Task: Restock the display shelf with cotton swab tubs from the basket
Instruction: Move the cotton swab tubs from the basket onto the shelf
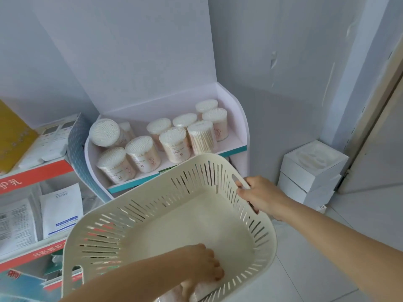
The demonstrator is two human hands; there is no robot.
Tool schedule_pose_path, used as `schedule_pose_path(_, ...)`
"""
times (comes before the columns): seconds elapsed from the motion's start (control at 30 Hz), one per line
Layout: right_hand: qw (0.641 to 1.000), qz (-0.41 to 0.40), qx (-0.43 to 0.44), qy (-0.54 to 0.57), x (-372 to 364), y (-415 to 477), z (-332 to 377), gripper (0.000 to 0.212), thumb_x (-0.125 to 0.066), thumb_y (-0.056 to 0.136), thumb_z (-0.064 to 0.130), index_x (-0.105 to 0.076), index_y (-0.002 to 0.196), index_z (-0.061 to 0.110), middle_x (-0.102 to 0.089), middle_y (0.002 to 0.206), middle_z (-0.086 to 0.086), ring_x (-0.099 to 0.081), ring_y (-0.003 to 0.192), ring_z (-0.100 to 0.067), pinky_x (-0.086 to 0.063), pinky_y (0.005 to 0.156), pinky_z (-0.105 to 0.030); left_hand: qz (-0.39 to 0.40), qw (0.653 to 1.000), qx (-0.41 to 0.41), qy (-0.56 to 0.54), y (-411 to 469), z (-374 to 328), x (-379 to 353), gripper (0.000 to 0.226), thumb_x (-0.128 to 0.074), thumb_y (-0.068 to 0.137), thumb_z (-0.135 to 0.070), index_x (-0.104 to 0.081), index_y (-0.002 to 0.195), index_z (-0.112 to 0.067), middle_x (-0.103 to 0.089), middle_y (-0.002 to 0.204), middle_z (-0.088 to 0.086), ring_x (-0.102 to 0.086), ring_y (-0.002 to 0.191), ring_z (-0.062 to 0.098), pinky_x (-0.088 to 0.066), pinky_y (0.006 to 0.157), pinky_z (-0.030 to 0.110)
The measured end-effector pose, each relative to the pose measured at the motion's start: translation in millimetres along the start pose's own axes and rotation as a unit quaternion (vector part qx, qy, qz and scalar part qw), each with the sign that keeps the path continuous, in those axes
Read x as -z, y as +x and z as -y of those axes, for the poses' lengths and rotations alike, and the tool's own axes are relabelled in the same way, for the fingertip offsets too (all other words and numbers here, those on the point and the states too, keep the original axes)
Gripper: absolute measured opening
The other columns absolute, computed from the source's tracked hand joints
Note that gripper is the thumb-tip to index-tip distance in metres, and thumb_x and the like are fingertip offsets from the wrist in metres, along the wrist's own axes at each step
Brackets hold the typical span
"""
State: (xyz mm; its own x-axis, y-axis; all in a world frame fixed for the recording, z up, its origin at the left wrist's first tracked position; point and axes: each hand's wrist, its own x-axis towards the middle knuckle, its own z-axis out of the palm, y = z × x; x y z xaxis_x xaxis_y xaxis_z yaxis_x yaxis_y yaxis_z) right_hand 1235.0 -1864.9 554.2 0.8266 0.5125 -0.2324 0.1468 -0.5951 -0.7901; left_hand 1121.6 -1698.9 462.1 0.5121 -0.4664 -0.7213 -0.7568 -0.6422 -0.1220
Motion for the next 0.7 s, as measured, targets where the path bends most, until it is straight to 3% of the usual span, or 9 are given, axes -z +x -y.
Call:
schedule_pose_path(0.07, 1.000, -0.004, -0.005, -0.003, 2, 0, -1, 0.018, -0.050, 0.091, 0.025, -0.065, 0.095, 0.017, -0.070, 0.086, -0.013, -0.052, 0.056, -0.020, -0.042, 0.059, -0.029, -0.023, 0.998, 0.026, -0.054, -6, 4, -7, 0.079, -0.083, 0.062, -0.027, -0.035, 0.124, -0.015, -0.057, 0.109, 0.009, -0.054, 0.104, 0.031, -0.038, 0.088, 0.038)
schedule_pose_path(0.13, 1.000, -0.010, -0.020, 0.000, 7, 3, -5, 0.019, -0.050, 0.090, 0.025, -0.065, 0.091, 0.013, -0.068, 0.080, -0.013, -0.052, 0.058, -0.021, -0.041, 0.060, -0.030, -0.072, 0.976, 0.081, -0.191, -21, 13, -4, 0.084, -0.081, 0.063, -0.030, -0.030, 0.130, -0.026, -0.057, 0.116, 0.007, -0.054, 0.107, 0.030, -0.038, 0.092, 0.036)
schedule_pose_path(0.23, 0.999, -0.007, -0.045, 0.017, 11, 5, -14, 0.024, -0.050, 0.091, 0.023, -0.062, 0.092, 0.002, -0.055, 0.069, -0.008, -0.046, 0.058, -0.022, -0.036, 0.062, -0.032, -0.170, 0.906, 0.146, -0.360, -58, 30, 22, 0.084, -0.081, 0.062, -0.037, -0.032, 0.130, -0.045, -0.049, 0.132, -0.007, -0.049, 0.119, 0.016, -0.036, 0.104, 0.029)
schedule_pose_path(0.3, 0.998, -0.008, -0.056, 0.027, 13, 5, -20, 0.025, -0.050, 0.092, 0.023, -0.064, 0.083, 0.005, -0.054, 0.064, -0.005, -0.046, 0.057, -0.021, -0.035, 0.062, -0.031, -0.247, 0.850, 0.179, -0.430, -87, 40, 47, 0.079, -0.079, 0.056, -0.044, -0.036, 0.121, -0.054, -0.051, 0.126, -0.015, -0.050, 0.113, 0.009, -0.040, 0.101, 0.028)
schedule_pose_path(0.43, 0.998, -0.007, -0.061, 0.030, 15, 4, -23, 0.025, -0.052, 0.092, 0.020, -0.060, 0.069, 0.015, -0.060, 0.064, -0.004, -0.051, 0.058, -0.020, -0.036, 0.062, -0.030, -0.504, 0.651, 0.221, -0.523, -125, 76, 92, 0.076, -0.077, 0.052, -0.052, -0.039, 0.118, -0.049, -0.049, 0.118, -0.017, -0.050, 0.105, -0.001, -0.044, 0.079, 0.008)
schedule_pose_path(0.5, 0.998, -0.008, -0.061, 0.020, 16, 5, -22, 0.023, -0.052, 0.092, 0.023, -0.062, 0.074, 0.014, -0.061, 0.067, -0.005, -0.053, 0.060, -0.020, -0.037, 0.063, -0.031, -0.605, 0.543, 0.287, -0.506, -126, 102, 111, 0.076, -0.079, 0.065, -0.044, -0.039, 0.128, -0.036, -0.048, 0.121, -0.007, -0.050, 0.105, 0.011, -0.043, 0.079, 0.015)
schedule_pose_path(0.57, 0.998, -0.010, -0.056, 0.019, 17, 5, -21, 0.023, -0.052, 0.093, 0.024, -0.063, 0.076, 0.013, -0.063, 0.066, -0.004, -0.054, 0.058, -0.019, -0.038, 0.062, -0.031, -0.620, 0.460, 0.370, -0.517, -120, 130, 124, 0.070, -0.072, 0.077, -0.043, -0.035, 0.135, -0.029, -0.047, 0.122, -0.001, -0.048, 0.107, 0.017, -0.041, 0.084, 0.026)
schedule_pose_path(0.63, 0.998, -0.009, -0.054, 0.021, 19, 4, -20, 0.021, -0.051, 0.093, 0.023, -0.064, 0.079, 0.013, -0.066, 0.069, -0.006, -0.055, 0.058, -0.019, -0.039, 0.062, -0.030, -0.580, 0.435, 0.444, -0.527, -116, 157, 125, 0.072, -0.065, 0.079, -0.053, -0.032, 0.137, -0.027, -0.048, 0.130, 0.007, -0.049, 0.115, 0.026, -0.042, 0.096, 0.038)
schedule_pose_path(0.7, 0.998, -0.008, -0.055, 0.016, 21, 4, -19, 0.019, -0.051, 0.092, 0.022, -0.065, 0.083, 0.014, -0.069, 0.075, -0.008, -0.057, 0.060, -0.019, -0.040, 0.062, -0.030, -0.540, 0.458, 0.472, -0.525, -114, 173, 124, 0.074, -0.062, 0.077, -0.060, -0.032, 0.137, -0.027, -0.047, 0.134, 0.012, -0.047, 0.121, 0.034, -0.040, 0.102, 0.047)
